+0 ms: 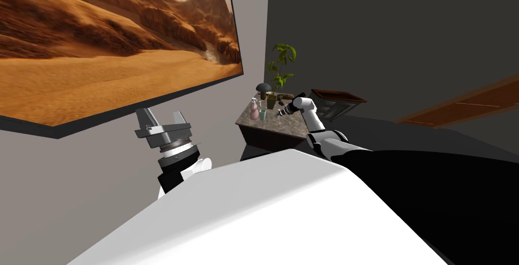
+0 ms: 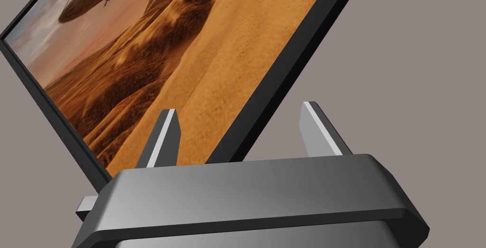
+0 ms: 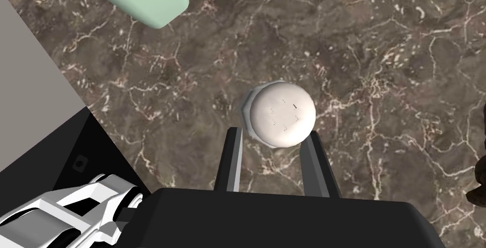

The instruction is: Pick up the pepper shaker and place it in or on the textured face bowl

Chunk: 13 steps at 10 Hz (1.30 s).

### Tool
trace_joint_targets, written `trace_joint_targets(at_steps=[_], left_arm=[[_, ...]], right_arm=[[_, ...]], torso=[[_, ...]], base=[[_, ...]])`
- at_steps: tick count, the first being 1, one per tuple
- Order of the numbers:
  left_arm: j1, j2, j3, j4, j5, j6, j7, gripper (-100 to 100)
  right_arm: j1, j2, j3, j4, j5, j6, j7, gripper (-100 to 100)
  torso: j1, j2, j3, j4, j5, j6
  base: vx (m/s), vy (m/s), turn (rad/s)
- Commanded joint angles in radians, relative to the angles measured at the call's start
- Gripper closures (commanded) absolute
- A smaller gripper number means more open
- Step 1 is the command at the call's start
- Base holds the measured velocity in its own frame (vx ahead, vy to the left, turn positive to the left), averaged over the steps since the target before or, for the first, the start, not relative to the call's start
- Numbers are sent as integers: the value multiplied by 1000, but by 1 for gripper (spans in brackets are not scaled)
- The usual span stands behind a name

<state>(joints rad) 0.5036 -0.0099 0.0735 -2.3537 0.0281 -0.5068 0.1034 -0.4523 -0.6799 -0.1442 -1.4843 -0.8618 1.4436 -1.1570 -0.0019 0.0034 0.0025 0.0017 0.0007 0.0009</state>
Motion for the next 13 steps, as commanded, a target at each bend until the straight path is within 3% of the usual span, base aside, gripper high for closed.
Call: trace_joint_targets(at_steps=[1,5,6,10,13], left_arm=[[0,0,0,0,0,0,0,0],[0,0,0,0,0,0,0,0],[0,0,0,0,0,0,0,0],[0,0,0,0,0,0,0,0],[0,0,0,0,0,0,0,0]], right_arm=[[-21,-31,-20,23,-14,7,15,100],[-97,-125,-76,136,-43,25,65,100],[-97,-125,-76,139,-43,25,65,100],[-157,-197,-116,233,-48,37,98,100],[-218,-268,-153,345,-40,51,125,100]], torso=[[0,0,0,0,0,0],[0,1,0,0,0,-1],[-2,1,1,0,0,0],[-1,-1,-1,-1,-1,-1],[-4,0,0,0,-1,-2]], base=[[-33,-38,74],[-46,-52,152],[-29,-55,41],[-30,-56,133],[-60,-102,265]])
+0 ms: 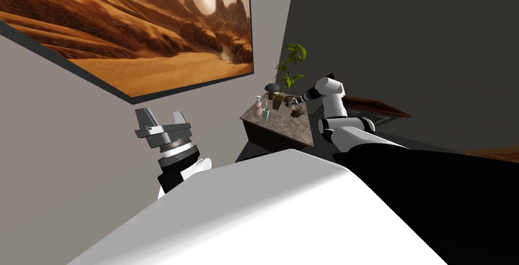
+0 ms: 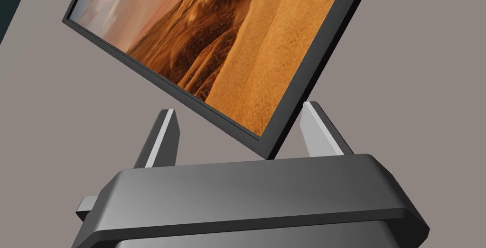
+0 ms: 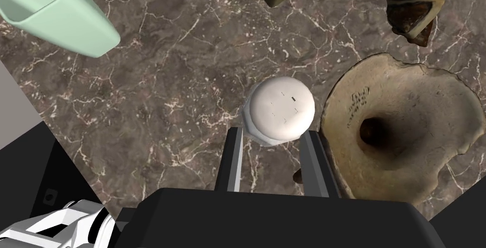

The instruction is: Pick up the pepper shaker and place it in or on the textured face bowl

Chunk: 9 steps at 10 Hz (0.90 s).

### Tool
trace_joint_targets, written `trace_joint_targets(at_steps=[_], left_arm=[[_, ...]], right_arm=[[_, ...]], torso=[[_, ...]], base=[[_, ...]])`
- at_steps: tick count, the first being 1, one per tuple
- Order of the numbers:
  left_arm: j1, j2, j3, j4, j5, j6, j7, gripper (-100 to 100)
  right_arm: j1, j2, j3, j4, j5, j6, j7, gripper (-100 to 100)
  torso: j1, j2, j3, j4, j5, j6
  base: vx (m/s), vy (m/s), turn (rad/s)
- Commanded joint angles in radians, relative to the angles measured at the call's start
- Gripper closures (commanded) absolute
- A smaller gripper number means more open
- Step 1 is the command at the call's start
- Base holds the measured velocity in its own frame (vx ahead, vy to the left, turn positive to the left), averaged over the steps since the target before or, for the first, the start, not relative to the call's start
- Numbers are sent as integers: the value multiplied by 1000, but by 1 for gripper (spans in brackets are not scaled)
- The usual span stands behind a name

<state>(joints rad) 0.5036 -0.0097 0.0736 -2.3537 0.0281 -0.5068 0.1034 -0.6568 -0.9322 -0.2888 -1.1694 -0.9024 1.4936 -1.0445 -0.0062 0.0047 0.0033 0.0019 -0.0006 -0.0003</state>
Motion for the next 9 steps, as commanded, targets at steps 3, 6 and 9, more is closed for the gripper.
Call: trace_joint_targets(at_steps=[3,6,9], left_arm=[[0,0,0,0,0,0,0,0],[0,0,0,0,0,0,0,0],[0,0,0,0,0,0,0,0]], right_arm=[[-53,-60,-30,111,15,9,26,100],[-89,-100,-48,205,34,16,37,100],[-122,-134,-64,280,58,20,46,100]], torso=[[1,-1,-1,-1,0,0],[0,-1,-1,-1,-1,2],[0,-1,-1,-1,-2,2]], base=[[-54,-86,180],[-60,-91,175],[-67,-85,194]])
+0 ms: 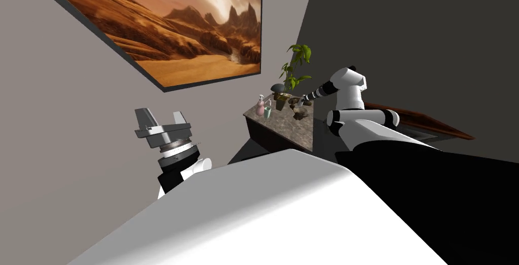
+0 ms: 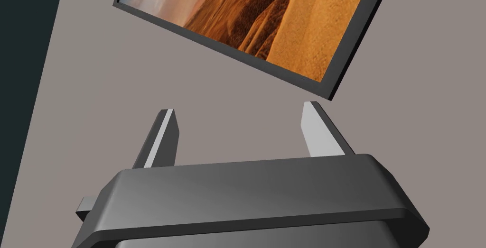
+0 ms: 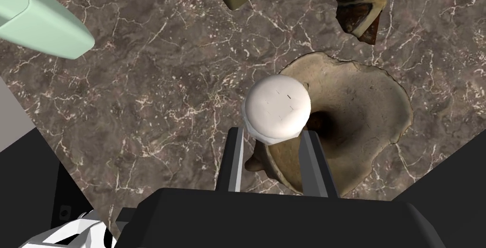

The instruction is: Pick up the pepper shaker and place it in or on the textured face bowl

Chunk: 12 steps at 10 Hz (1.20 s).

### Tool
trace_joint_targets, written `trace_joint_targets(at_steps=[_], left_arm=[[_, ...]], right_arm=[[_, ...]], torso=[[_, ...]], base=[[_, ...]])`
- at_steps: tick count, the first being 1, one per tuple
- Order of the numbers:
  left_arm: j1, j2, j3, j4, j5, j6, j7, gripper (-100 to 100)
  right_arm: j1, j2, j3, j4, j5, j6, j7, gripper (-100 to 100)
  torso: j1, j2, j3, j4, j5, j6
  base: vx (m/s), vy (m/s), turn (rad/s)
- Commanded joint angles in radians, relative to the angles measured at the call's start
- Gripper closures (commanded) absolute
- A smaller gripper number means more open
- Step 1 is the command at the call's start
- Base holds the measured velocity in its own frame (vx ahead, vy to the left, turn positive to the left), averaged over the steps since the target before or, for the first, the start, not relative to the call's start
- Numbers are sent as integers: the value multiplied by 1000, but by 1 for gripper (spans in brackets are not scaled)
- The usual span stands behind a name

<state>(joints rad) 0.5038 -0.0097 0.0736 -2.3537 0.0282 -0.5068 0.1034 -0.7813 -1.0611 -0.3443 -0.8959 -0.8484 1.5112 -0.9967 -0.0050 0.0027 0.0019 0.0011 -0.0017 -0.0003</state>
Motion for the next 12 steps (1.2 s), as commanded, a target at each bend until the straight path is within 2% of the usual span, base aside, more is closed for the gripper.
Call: trace_joint_targets(at_steps=[1,7,11,12], left_arm=[[0,0,0,0,0,0,0,0],[0,0,0,0,0,0,0,0],[0,0,0,0,0,0,0,0],[0,0,0,0,0,0,0,0]], right_arm=[[-12,-20,-15,49,18,3,2,100],[-74,-76,-40,236,98,-1,14,100],[-94,-89,-46,309,137,-7,15,100],[-89,-87,-46,292,130,-3,12,100]], torso=[[0,0,0,0,0,0],[-3,1,0,0,-2,1],[-3,-3,-2,-1,-1,2],[-4,-5,-2,-1,-1,1]], base=[[-82,-75,295],[-92,-109,226],[-32,-91,125],[-2,-54,34]])
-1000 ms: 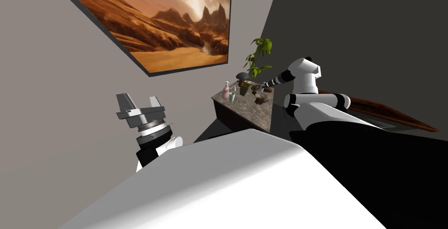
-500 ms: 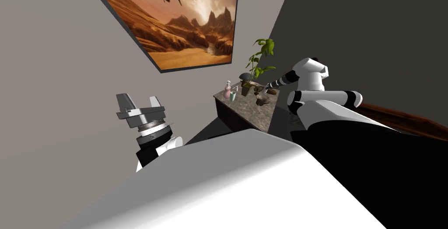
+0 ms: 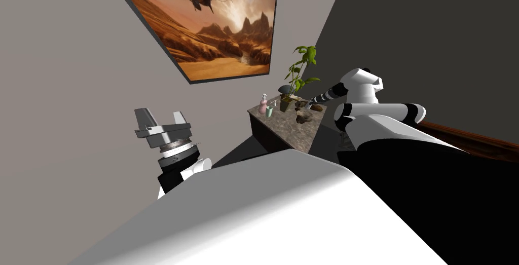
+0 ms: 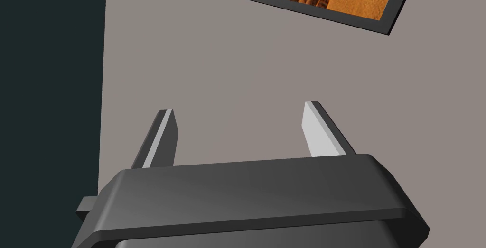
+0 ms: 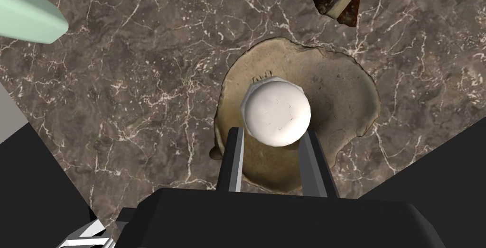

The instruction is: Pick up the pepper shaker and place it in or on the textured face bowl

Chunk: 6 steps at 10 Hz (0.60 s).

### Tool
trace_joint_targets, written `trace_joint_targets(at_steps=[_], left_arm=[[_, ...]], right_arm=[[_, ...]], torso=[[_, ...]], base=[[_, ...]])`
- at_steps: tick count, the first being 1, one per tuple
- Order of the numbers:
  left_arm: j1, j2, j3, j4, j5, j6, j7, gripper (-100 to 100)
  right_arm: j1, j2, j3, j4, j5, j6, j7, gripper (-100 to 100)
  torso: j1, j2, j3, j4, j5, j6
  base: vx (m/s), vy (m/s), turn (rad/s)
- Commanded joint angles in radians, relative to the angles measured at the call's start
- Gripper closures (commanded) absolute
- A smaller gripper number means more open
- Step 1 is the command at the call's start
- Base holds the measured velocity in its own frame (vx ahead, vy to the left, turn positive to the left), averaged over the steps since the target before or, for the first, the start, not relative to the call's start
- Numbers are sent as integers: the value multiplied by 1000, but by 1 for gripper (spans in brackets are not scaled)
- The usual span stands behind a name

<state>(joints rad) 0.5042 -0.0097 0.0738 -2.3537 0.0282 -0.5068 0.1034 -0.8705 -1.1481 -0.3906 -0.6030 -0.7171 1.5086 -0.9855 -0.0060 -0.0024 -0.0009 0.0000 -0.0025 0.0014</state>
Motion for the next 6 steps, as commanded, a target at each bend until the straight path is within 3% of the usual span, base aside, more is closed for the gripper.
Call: trace_joint_targets(at_steps=[1,5,6], left_arm=[[0,0,0,0,0,0,0,0],[0,0,0,0,0,0,0,0],[0,0,0,0,0,0,0,0]], right_arm=[[0,0,0,0,0,0,0,-100],[0,0,0,0,0,0,0,-100],[0,0,0,0,0,0,0,0]], torso=[[0,0,0,0,0,0],[5,0,0,0,1,0],[5,0,0,0,1,0]], base=[[-1,-10,-4],[0,0,0],[0,0,0]])
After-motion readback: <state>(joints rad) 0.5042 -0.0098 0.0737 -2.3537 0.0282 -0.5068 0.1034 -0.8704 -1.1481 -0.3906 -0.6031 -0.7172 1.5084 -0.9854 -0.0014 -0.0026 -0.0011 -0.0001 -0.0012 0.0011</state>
